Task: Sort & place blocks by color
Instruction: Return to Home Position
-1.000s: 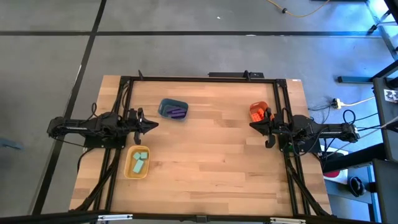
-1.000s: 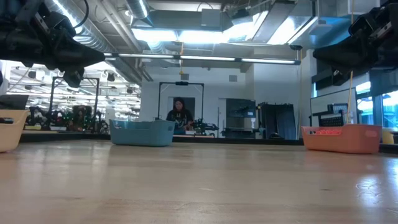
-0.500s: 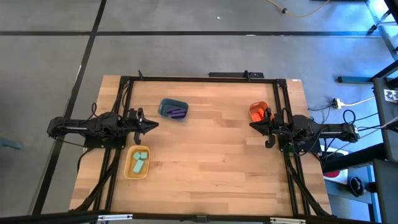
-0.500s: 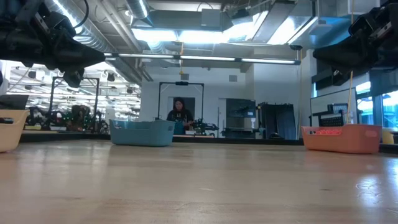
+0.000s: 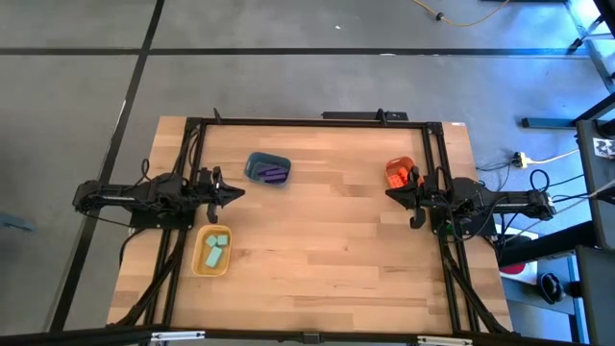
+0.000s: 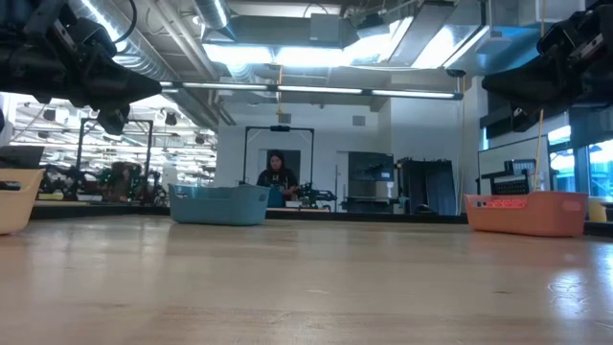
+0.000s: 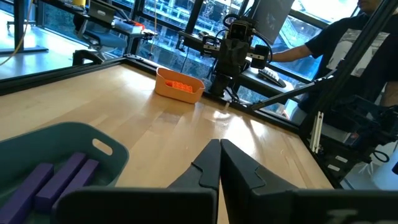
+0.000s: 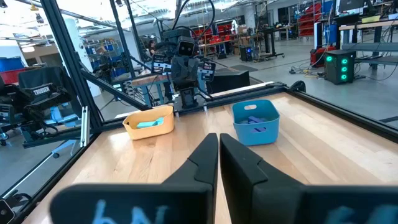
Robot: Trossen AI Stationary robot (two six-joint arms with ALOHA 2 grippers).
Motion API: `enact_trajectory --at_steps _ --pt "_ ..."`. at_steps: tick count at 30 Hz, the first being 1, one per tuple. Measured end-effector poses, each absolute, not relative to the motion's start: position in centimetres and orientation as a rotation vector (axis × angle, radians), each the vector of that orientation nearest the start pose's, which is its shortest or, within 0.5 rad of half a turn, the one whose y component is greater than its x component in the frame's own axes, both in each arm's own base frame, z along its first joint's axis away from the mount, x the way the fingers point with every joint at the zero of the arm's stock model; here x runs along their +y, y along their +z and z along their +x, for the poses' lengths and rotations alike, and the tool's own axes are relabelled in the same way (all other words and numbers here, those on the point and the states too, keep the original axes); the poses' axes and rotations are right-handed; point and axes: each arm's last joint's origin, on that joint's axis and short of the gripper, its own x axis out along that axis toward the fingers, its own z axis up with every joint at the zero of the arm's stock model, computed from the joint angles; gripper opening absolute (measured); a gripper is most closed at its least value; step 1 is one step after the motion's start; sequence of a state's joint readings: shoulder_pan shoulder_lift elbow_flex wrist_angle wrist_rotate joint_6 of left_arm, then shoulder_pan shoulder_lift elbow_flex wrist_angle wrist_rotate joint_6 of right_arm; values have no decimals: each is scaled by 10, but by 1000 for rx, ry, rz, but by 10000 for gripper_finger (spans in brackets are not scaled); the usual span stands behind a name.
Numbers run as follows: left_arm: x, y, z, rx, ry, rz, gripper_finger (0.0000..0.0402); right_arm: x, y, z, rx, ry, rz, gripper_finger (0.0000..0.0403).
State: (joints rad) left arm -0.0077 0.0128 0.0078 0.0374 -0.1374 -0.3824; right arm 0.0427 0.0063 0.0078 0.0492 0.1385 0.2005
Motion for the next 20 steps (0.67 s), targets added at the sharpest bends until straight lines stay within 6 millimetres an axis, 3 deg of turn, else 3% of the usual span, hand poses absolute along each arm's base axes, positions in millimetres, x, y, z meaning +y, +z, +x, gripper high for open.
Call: enact_trajectory --at_steps 20 --pt "3 169 98 -57 122 -384 18 0 170 97 -60 -91 205 20"
